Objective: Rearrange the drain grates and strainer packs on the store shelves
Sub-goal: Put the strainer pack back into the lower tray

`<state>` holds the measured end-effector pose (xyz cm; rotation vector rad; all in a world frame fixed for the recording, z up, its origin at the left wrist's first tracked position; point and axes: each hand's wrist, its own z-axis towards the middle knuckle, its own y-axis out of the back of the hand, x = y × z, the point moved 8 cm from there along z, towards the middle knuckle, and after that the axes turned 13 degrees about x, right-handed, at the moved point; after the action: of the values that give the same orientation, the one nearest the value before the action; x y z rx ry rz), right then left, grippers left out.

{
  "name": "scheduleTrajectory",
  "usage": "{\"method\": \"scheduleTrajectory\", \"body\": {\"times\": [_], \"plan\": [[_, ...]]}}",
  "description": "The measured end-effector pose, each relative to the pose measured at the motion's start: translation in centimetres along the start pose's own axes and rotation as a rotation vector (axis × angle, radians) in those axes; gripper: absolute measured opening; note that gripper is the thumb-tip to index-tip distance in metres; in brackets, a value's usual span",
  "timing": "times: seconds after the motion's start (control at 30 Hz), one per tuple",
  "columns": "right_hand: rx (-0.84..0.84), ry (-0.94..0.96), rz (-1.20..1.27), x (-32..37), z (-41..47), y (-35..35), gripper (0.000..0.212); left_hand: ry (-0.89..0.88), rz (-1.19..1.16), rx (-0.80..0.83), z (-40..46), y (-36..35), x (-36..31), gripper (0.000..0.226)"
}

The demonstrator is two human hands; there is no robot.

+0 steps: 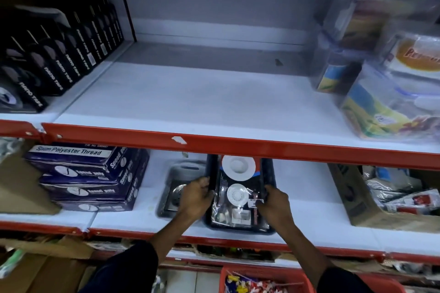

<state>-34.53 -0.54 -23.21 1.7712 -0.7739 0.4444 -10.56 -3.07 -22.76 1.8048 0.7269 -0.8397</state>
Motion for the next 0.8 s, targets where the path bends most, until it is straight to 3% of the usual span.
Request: {"method": "scheduleTrajectory", "body": {"times": [0.07, 0.13, 0.27, 0.33, 0.47, 0.53, 0.63, 0.7, 0.8], "plan": [[-0.063, 0.173, -0.046, 3.0, -0.4, -0.4, 0.037, -0.040, 0.109, -0.121, -1.0, 3.2, 1.1, 0.029], [-0.026, 0.362, -0.102, 7.0, -0.9, -2.0, 0.042, -0.009, 0.194, -0.135, -1.3, 5.5, 3.1, 0.036], [0.189, 0.642, -0.601, 13.8, -1.1, -9.9, 0.062, 0.065, 0.559, 0.148, -0.7, 5.2, 7.5, 0.035], [0.275, 0.644, -0.800, 14.2, 0.1, -13.8, 0.068, 0.011, 0.700, 0.202, -0.5, 4.3, 8.8, 0.035], [0.388, 0.511, -1.060, 13.8, 2.2, -17.5, 0.047, -0.198, 0.834, 0.196, 0.4, 2.5, 10.9, 0.034], [0.405, 0.462, -1.152, 13.4, 2.4, -18.1, 0.042, -0.210, 0.930, 0.179, 0.2, 2.7, 10.3, 0.036], [0.376, 0.467, -1.181, 13.2, 2.2, -17.9, 0.039, -0.133, 0.875, 0.296, -0.5, 2.5, 9.4, 0.041], [0.344, 0.509, -1.141, 13.4, 2.0, -17.5, 0.039, -0.129, 0.815, 0.288, -0.7, 2.9, 8.7, 0.050], [0.348, 0.563, -1.026, 13.9, 1.4, -16.2, 0.037, -0.047, 0.739, 0.310, -0.7, 3.1, 9.0, 0.045]]}}
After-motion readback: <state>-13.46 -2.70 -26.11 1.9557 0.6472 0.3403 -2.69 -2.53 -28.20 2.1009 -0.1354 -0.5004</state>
